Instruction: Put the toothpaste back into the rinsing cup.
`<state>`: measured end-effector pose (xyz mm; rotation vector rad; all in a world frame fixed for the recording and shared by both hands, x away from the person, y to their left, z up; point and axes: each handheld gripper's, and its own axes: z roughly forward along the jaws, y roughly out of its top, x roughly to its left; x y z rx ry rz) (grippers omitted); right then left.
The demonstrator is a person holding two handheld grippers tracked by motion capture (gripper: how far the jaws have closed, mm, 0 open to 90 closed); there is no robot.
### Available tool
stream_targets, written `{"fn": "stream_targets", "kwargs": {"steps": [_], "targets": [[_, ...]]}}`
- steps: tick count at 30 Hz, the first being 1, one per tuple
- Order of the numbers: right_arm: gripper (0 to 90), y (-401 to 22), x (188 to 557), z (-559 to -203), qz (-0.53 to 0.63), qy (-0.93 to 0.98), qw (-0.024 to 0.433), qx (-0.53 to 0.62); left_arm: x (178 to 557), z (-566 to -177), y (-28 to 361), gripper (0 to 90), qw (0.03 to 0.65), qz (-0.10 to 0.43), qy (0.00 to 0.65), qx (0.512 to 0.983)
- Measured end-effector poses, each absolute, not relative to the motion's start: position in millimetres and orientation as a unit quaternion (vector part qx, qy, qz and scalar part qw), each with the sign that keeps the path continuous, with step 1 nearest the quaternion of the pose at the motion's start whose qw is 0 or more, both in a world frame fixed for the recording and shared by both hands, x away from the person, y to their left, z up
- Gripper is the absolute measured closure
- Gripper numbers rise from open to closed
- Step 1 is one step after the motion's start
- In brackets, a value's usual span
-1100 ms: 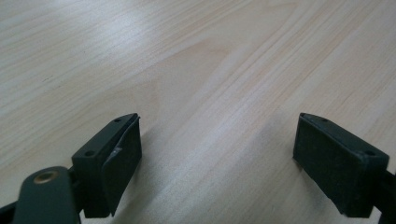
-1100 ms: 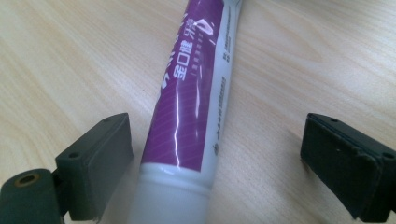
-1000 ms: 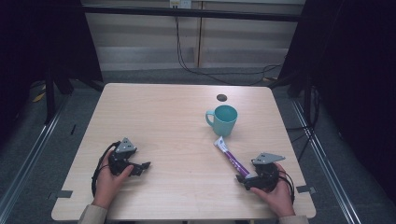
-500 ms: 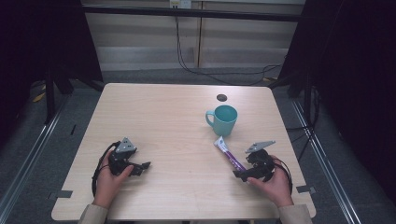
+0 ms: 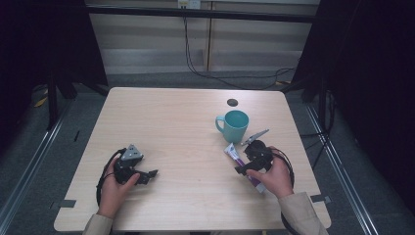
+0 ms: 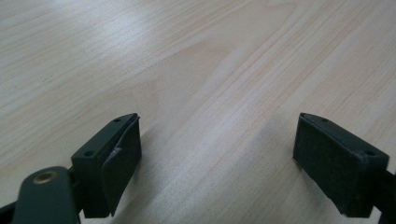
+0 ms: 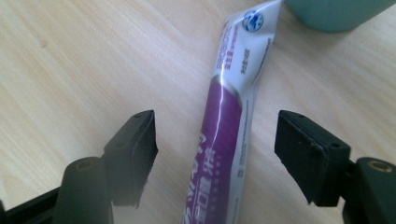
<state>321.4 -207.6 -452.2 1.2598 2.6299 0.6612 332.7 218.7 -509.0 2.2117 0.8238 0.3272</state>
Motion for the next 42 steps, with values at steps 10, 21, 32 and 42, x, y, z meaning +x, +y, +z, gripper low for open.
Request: {"fn": "stream_targets", "kwargs": {"steps": [10, 21, 32, 42], "targets": [[39.5, -193.9, 337.3, -445.8, 0.189, 0.890, 0.068, 0.409, 332.8, -508.8, 219.0, 15.1, 0.369, 0.130, 0.320, 0.863], [45.2, -181.0, 352.3, -446.5, 0.148, 0.894, 0.052, 0.419, 332.7, -508.9, 218.9, 15.1, 0.370, 0.129, 0.321, 0.862], [48.0, -170.2, 363.1, -458.0, 0.114, 0.899, 0.061, 0.418, 332.6, -508.9, 218.7, 15.2, 0.370, 0.129, 0.321, 0.862], [55.3, -174.7, 368.5, -470.9, 0.107, 0.893, 0.043, 0.435, 332.2, -509.0, 218.6, 15.3, 0.371, 0.130, 0.322, 0.861]]}}
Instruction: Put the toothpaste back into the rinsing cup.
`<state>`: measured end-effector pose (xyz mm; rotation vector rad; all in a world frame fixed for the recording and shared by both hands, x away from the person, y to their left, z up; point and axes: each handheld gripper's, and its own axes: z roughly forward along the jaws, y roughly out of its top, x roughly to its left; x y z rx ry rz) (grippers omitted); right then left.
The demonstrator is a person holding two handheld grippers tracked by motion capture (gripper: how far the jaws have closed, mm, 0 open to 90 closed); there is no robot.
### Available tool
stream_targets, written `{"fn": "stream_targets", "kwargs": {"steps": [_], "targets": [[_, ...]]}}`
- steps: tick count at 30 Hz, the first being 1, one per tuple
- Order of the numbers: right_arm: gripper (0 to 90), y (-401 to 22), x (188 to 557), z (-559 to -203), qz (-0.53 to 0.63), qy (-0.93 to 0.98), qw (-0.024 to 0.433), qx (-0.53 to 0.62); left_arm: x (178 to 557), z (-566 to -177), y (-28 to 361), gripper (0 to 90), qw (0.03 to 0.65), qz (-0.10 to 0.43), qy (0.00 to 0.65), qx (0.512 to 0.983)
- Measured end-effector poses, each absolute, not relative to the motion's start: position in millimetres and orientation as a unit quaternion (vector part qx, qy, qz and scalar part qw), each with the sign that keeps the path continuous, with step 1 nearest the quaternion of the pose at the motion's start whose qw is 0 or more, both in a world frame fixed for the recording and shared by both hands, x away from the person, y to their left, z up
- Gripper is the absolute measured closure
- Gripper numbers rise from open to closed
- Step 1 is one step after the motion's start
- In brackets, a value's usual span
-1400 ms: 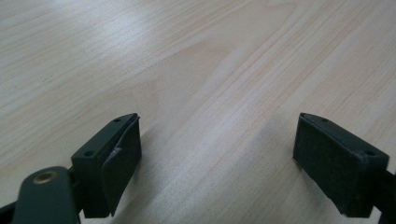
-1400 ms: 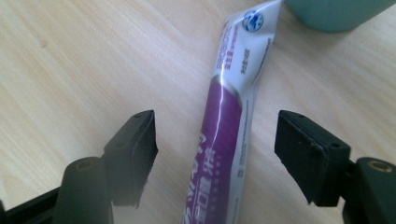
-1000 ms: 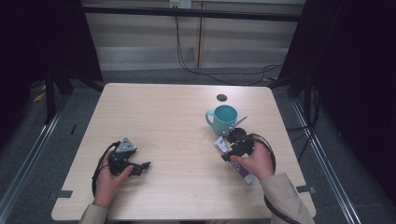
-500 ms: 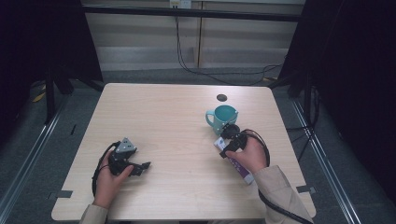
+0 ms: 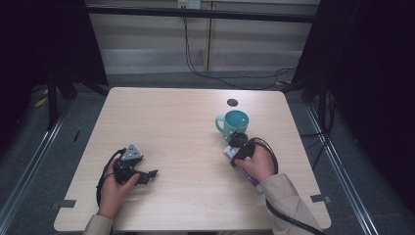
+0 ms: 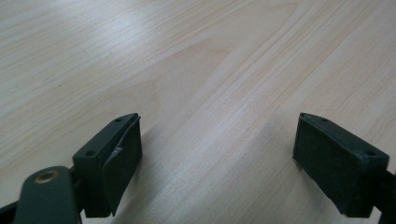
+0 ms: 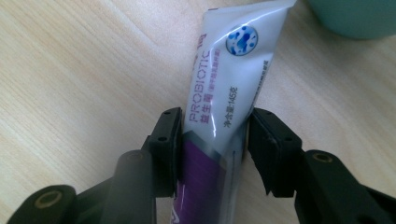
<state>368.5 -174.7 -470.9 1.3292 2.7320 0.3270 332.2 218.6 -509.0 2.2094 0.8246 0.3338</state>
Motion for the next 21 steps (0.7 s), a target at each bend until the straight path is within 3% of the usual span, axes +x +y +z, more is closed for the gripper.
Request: {"fn": "stream_targets", "kwargs": {"steps": [3, 5, 6, 13, 17, 21], "targets": [[59.2, -175.3, 368.1, -470.8, 0.109, 0.891, 0.039, 0.440, 332.2, -509.0, 218.6, 15.3, 0.371, 0.130, 0.322, 0.861], [66.8, -173.7, 366.1, -469.8, 0.102, 0.897, 0.050, 0.426, 332.2, -509.0, 218.6, 15.3, 0.371, 0.130, 0.322, 0.861], [75.1, -173.2, 365.3, -468.8, 0.100, 0.896, 0.053, 0.430, 332.2, -509.0, 218.6, 15.3, 0.371, 0.130, 0.322, 0.861], [77.0, -182.5, 362.3, -465.6, 0.133, 0.888, 0.059, 0.435, 332.2, -509.0, 218.6, 15.3, 0.371, 0.130, 0.322, 0.861], [77.1, -189.1, 357.1, -453.0, 0.179, 0.880, 0.086, 0.431, 332.3, -509.0, 218.6, 15.3, 0.371, 0.130, 0.322, 0.861], [77.1, -192.7, 353.0, -446.5, 0.199, 0.877, 0.075, 0.431, 332.5, -509.0, 218.8, 15.2, 0.371, 0.128, 0.322, 0.862]]}}
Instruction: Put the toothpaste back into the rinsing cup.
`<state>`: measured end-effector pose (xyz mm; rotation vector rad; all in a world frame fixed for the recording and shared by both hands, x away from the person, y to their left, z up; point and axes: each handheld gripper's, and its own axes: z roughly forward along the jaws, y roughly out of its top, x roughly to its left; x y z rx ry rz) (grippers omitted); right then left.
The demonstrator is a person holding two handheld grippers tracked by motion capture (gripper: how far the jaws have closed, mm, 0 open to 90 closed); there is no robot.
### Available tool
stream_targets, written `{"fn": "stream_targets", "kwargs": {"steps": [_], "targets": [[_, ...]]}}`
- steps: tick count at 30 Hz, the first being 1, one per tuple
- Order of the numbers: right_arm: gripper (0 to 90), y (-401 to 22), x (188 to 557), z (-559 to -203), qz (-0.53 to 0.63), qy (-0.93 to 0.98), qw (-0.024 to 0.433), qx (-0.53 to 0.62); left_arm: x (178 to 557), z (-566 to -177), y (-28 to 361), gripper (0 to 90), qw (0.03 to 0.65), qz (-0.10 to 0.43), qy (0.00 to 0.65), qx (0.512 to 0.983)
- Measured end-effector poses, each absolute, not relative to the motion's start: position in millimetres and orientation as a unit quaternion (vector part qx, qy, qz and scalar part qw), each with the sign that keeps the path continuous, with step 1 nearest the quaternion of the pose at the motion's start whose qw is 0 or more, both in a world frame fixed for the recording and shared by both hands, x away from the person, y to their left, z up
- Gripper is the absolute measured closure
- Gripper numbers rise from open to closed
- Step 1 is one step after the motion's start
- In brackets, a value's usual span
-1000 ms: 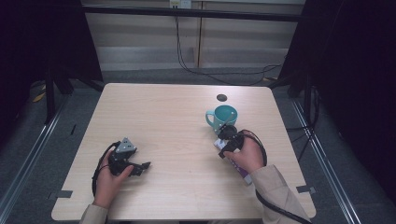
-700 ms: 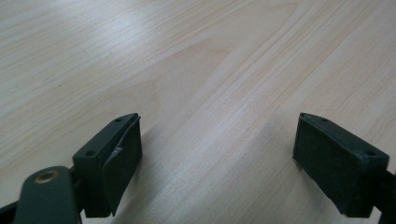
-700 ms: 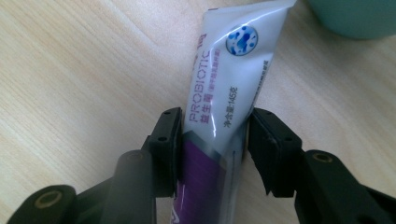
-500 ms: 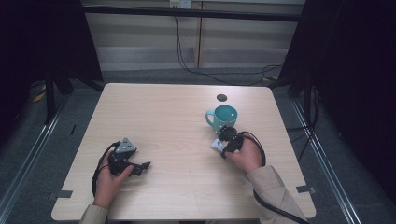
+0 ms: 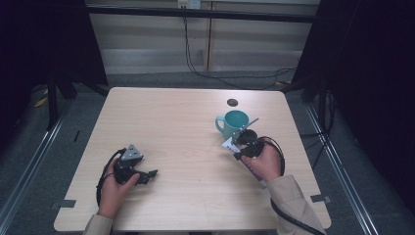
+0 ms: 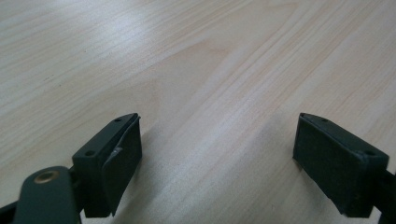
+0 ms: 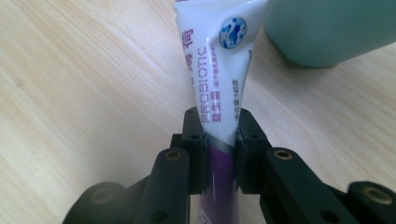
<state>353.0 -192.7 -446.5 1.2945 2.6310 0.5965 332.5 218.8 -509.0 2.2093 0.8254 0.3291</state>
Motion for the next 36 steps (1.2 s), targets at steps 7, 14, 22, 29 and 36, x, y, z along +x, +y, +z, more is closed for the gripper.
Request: {"fn": "stream_targets", "kwargs": {"steps": [7, 14, 22, 29, 36], "targets": [[77.1, -203.6, 343.0, -429.6, 0.236, 0.865, 0.094, 0.434, 333.1, -508.8, 219.0, 15.1, 0.369, 0.130, 0.320, 0.863], [77.1, -218.7, 335.0, -409.8, 0.291, 0.843, 0.113, 0.439, 333.1, -508.8, 219.0, 15.1, 0.369, 0.130, 0.320, 0.863], [77.0, -227.1, 332.5, -401.3, 0.344, 0.823, 0.133, 0.432, 333.0, -508.8, 219.0, 15.1, 0.370, 0.130, 0.320, 0.863], [77.0, -232.1, 330.4, -393.9, 0.384, 0.804, 0.141, 0.433, 333.0, -508.9, 218.9, 15.1, 0.370, 0.130, 0.320, 0.863], [77.0, -232.4, 330.7, -390.9, 0.397, 0.804, 0.137, 0.420, 333.0, -508.8, 218.9, 15.1, 0.370, 0.130, 0.320, 0.863]]}}
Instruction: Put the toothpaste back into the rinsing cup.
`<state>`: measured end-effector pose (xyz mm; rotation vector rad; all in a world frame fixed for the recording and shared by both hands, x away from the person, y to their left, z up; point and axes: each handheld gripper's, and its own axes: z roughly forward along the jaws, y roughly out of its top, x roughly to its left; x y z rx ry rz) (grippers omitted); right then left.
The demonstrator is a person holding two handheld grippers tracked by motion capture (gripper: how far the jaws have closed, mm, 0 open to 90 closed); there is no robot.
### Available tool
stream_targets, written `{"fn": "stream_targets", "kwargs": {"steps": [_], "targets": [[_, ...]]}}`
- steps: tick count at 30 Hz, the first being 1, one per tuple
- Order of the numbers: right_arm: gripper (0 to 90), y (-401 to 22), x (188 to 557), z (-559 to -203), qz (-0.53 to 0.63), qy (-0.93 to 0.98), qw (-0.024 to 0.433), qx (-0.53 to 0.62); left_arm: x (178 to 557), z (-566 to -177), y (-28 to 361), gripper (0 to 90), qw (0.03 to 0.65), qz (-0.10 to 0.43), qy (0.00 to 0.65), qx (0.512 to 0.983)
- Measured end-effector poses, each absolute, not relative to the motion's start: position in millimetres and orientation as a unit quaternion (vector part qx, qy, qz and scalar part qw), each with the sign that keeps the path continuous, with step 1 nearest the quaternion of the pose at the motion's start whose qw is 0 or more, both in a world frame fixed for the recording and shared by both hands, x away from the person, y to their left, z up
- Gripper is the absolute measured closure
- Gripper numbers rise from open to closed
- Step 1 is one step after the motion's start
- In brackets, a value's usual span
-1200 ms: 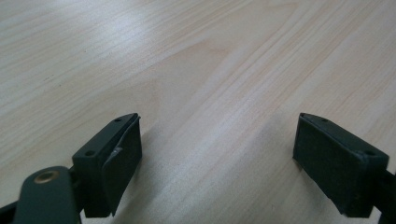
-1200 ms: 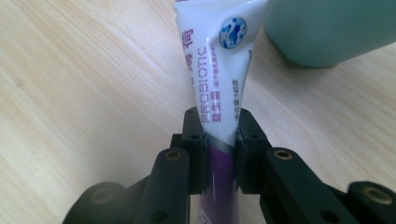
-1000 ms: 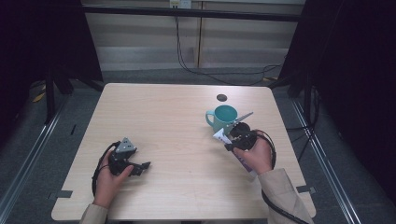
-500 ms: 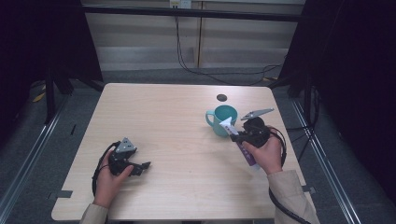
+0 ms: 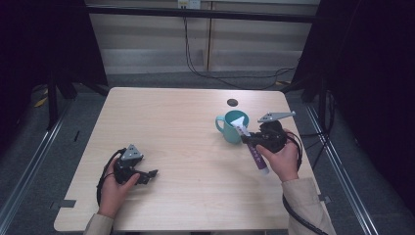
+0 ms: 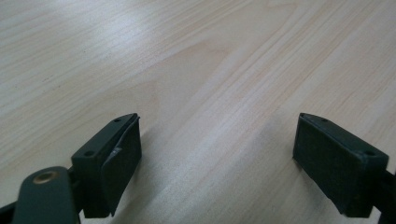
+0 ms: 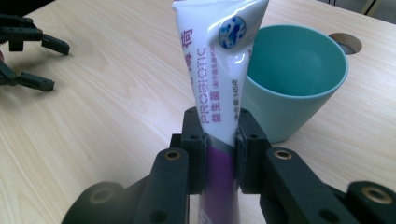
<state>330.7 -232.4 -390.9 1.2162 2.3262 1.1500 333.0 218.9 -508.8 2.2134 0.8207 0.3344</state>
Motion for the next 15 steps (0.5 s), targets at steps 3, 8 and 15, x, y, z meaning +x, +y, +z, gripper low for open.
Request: {"fn": "stream_targets", "kwargs": {"steps": [3, 8, 15], "targets": [[77.0, -234.2, 330.8, -388.9, 0.407, 0.795, 0.149, 0.424, 333.1, -508.8, 219.0, 15.1, 0.370, 0.130, 0.320, 0.863], [77.0, -238.9, 332.1, -385.8, 0.426, 0.779, 0.151, 0.434, 333.0, -508.8, 219.0, 15.1, 0.370, 0.130, 0.320, 0.863], [76.9, -243.0, 334.7, -378.0, 0.441, 0.767, 0.156, 0.439, 333.1, -508.8, 219.0, 15.1, 0.370, 0.130, 0.320, 0.863]]}}
